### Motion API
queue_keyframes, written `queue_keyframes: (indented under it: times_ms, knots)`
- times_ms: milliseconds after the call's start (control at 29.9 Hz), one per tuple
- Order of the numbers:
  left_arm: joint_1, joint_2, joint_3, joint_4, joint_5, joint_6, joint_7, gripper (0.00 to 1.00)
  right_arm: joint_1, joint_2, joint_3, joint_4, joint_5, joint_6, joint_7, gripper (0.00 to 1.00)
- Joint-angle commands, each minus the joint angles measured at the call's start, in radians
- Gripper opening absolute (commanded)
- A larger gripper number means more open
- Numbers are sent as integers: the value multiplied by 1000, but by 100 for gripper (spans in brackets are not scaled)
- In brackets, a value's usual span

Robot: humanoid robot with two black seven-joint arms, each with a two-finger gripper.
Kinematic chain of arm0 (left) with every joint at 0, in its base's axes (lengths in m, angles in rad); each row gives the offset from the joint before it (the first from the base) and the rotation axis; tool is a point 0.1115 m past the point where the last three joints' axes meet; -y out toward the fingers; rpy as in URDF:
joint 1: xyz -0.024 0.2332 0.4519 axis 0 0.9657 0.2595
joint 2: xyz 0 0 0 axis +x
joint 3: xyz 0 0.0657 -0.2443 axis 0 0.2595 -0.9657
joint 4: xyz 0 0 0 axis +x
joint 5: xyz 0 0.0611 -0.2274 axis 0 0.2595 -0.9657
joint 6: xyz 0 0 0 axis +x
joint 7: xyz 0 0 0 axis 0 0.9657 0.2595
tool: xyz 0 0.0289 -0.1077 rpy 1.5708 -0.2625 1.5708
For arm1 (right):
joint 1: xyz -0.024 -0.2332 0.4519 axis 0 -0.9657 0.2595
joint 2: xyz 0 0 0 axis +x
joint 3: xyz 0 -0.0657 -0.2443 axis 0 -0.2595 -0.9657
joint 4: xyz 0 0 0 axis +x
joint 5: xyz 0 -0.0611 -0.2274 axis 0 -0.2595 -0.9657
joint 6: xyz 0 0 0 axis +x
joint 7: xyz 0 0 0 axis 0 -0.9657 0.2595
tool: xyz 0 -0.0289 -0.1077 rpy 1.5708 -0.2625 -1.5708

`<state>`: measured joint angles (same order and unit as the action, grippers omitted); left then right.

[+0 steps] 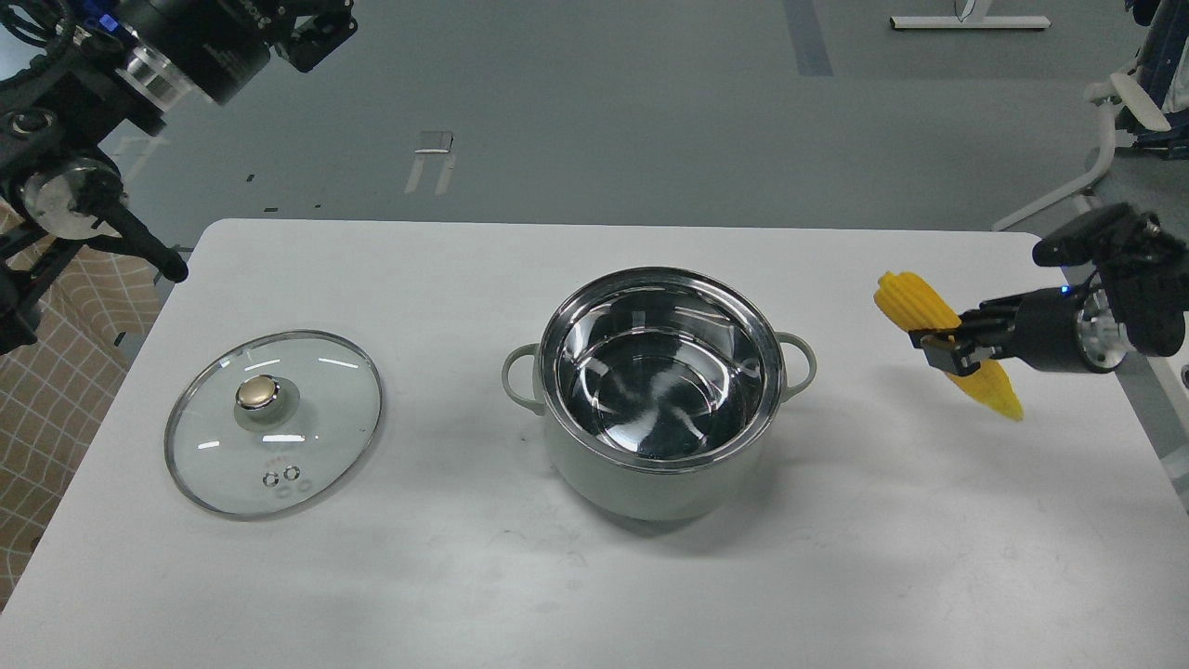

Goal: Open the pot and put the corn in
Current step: 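Grasp the yellow corn cob with the right gripper and lift it, then carry the corn over the open pot and lower it inside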

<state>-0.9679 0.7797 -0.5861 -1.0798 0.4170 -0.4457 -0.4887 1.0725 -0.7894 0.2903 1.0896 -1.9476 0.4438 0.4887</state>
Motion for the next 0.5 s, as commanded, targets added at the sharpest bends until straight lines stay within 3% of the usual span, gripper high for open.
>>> queue_keyframes:
  times_ms: [0, 167, 468]
  knots:
    - [0, -10, 2, 0, 0, 2, 0, 97, 128, 54, -5, 13, 6, 45, 0, 3]
    - [0, -23, 2, 0, 0, 7, 0, 96, 211, 221, -22, 10, 7, 45, 0, 3]
    - [-2, -25, 0, 0, 0, 9, 0, 97, 236, 416, -158, -3, 59, 45, 0, 5]
